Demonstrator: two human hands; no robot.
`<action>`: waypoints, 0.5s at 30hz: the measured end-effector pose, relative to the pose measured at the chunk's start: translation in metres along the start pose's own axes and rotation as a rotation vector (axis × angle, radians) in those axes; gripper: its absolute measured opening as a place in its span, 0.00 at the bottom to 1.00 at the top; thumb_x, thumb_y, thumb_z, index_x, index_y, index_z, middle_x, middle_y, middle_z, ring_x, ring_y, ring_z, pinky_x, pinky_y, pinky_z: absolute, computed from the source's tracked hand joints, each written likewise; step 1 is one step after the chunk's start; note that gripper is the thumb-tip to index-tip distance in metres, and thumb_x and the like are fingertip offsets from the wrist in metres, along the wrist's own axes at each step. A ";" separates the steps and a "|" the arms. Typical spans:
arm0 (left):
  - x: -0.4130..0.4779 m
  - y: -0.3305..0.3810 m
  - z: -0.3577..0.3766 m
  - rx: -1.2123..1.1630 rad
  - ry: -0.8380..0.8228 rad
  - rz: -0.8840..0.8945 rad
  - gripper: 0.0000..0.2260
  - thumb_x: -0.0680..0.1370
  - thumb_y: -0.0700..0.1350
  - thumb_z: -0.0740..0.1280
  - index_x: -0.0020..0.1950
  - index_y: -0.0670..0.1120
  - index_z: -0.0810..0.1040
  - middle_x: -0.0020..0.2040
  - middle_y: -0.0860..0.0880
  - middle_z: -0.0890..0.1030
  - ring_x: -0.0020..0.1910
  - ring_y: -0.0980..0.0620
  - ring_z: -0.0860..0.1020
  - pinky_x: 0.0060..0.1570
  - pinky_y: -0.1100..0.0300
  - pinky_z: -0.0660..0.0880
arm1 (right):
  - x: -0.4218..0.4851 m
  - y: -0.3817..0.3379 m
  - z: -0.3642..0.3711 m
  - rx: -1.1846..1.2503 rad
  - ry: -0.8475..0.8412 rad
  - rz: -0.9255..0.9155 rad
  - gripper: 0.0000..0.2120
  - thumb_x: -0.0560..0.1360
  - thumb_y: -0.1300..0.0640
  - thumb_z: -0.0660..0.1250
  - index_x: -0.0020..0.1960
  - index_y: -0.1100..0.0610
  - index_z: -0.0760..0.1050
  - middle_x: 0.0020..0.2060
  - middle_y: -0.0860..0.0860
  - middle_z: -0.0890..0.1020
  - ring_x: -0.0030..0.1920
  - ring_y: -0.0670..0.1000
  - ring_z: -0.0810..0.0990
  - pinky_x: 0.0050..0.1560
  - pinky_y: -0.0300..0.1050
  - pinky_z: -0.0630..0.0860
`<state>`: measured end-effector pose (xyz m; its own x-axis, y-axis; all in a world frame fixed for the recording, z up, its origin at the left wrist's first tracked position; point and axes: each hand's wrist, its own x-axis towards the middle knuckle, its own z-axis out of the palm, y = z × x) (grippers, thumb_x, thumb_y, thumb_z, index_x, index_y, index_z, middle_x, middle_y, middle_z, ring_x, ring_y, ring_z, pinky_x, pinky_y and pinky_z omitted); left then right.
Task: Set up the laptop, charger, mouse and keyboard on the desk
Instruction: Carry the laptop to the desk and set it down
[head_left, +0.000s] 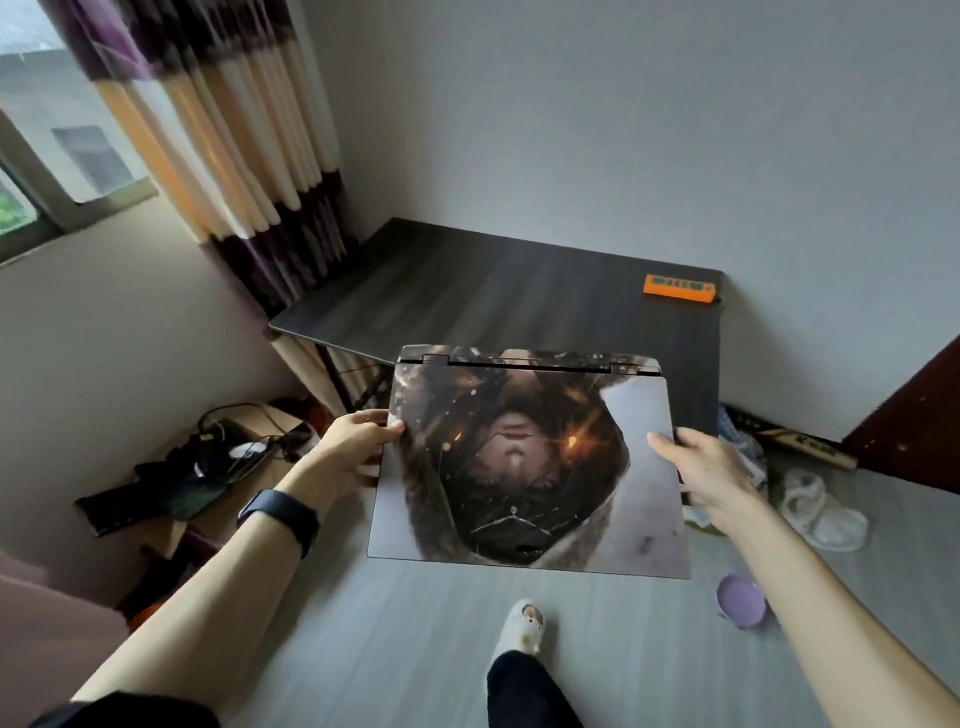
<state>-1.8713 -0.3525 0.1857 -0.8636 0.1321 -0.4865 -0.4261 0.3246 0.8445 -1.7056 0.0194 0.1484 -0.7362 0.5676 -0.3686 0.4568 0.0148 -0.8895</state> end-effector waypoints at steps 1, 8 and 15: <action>0.028 0.012 0.003 -0.011 -0.005 -0.004 0.11 0.76 0.45 0.72 0.58 0.50 0.81 0.43 0.47 0.81 0.36 0.51 0.77 0.38 0.58 0.75 | 0.026 -0.007 0.008 -0.002 0.006 0.009 0.12 0.75 0.48 0.72 0.49 0.58 0.81 0.46 0.57 0.86 0.44 0.57 0.84 0.44 0.53 0.80; 0.194 0.083 0.010 0.061 -0.005 -0.032 0.11 0.77 0.42 0.71 0.60 0.47 0.81 0.45 0.45 0.82 0.40 0.47 0.79 0.48 0.50 0.80 | 0.182 -0.060 0.066 -0.040 0.027 0.113 0.15 0.76 0.45 0.70 0.45 0.58 0.78 0.44 0.58 0.84 0.45 0.55 0.81 0.46 0.50 0.75; 0.329 0.117 0.009 0.108 -0.016 -0.186 0.06 0.78 0.44 0.70 0.54 0.49 0.81 0.46 0.43 0.82 0.39 0.46 0.79 0.38 0.55 0.79 | 0.284 -0.100 0.120 -0.051 0.007 0.299 0.09 0.79 0.49 0.68 0.46 0.54 0.79 0.44 0.53 0.86 0.48 0.56 0.84 0.55 0.56 0.78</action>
<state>-2.2024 -0.2623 0.1226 -0.7681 0.0753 -0.6359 -0.5457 0.4427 0.7115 -2.0202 0.0800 0.1002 -0.5621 0.5588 -0.6098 0.6770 -0.1128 -0.7273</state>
